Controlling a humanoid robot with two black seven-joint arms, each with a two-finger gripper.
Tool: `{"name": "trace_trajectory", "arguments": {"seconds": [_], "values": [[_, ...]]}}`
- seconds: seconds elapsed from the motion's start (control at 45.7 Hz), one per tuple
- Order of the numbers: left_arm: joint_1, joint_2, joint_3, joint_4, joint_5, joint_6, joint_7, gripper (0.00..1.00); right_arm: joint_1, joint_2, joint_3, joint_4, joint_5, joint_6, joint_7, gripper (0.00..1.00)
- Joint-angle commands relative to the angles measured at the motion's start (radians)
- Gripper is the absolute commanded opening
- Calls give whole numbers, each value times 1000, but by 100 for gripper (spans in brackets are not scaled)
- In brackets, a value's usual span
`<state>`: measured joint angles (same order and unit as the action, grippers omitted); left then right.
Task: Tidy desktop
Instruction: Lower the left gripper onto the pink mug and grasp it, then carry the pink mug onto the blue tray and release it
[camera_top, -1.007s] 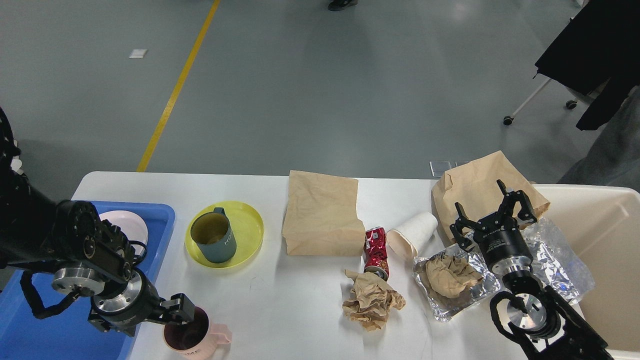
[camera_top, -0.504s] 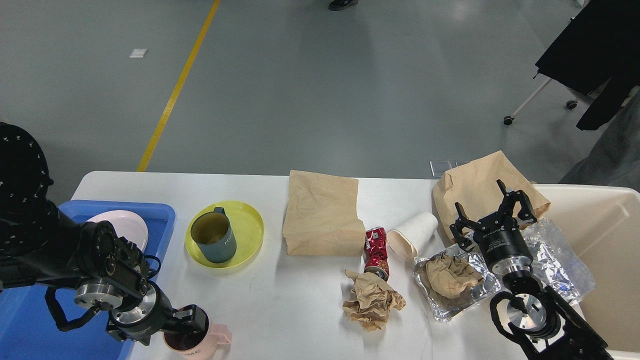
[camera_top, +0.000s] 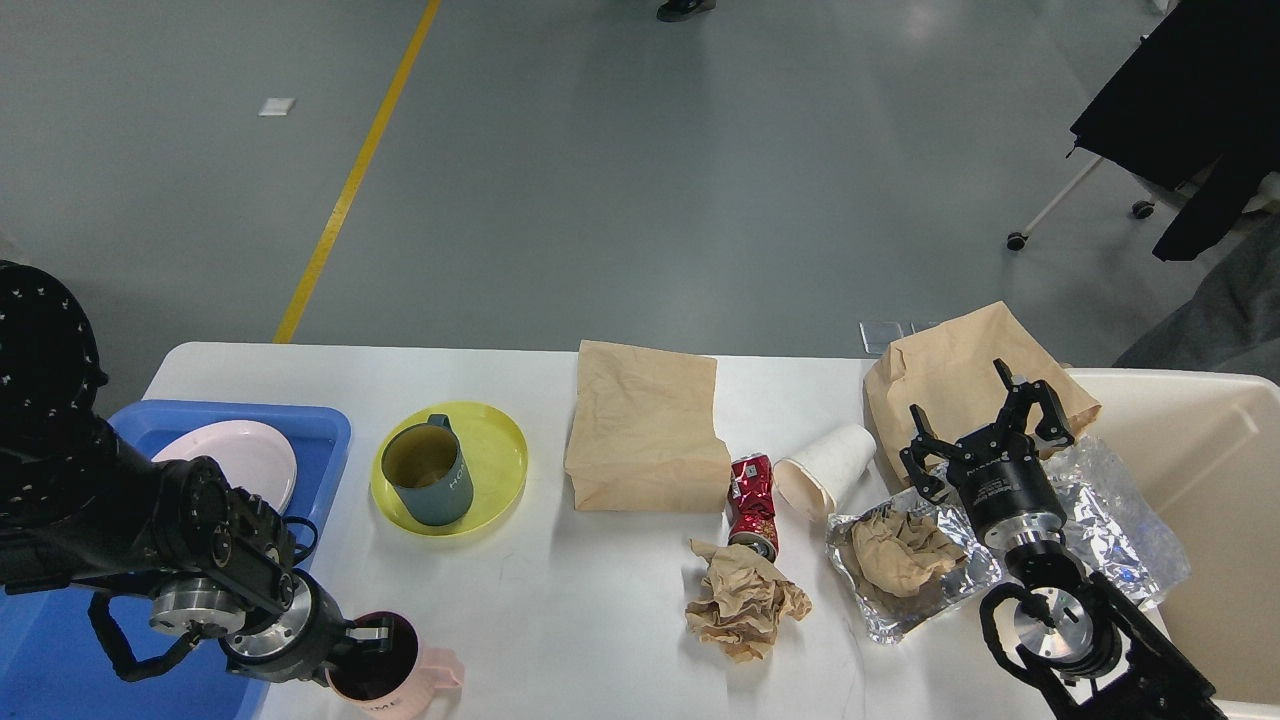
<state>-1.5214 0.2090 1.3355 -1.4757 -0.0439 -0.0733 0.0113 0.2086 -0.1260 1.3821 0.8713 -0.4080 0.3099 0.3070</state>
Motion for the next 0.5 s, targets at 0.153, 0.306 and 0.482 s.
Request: {"name": "trace_trajectory", "arguments": {"seconds": [0.153, 0.306, 0.482], "values": [[0, 9, -6, -1, 19, -8, 18, 0, 0, -1, 0, 0, 0, 0, 0, 100], [-9, 16, -4, -11, 44, -10, 18, 0, 0, 0, 0, 0, 0, 0, 1, 100], [-114, 76, 5, -95, 76, -42, 19, 0, 0, 0, 0, 0, 0, 0, 0, 100]]}}
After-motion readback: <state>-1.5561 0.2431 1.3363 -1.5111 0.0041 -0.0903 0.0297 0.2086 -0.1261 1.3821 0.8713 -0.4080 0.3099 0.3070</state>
